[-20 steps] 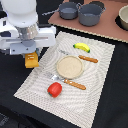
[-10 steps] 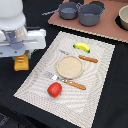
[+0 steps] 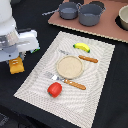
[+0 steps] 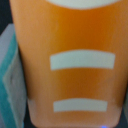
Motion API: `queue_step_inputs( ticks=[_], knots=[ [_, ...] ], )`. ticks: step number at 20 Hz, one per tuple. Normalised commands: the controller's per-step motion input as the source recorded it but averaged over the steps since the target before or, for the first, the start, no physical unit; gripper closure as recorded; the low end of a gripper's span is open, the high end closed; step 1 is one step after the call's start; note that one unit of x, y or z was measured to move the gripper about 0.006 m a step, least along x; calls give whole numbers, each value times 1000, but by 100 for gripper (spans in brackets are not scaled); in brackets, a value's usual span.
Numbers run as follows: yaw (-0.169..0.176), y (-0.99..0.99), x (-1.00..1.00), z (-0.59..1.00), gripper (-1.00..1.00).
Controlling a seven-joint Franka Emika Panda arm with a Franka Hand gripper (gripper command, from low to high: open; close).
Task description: Interact with the objects in diverse but meaningful ways.
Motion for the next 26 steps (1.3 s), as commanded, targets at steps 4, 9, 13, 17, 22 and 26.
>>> queue_step_inputs(
  ticks=[4, 9, 13, 17, 22, 26],
  knots=[
    [66, -239, -179, -164, 100],
    [55, -155, -297, -427, 100],
    [50, -29, -193, -438, 100],
    [31, 0, -12, -143, -100],
    [0, 0, 121, 424, -100],
    [0, 0, 166, 391, -100]
  ],
)
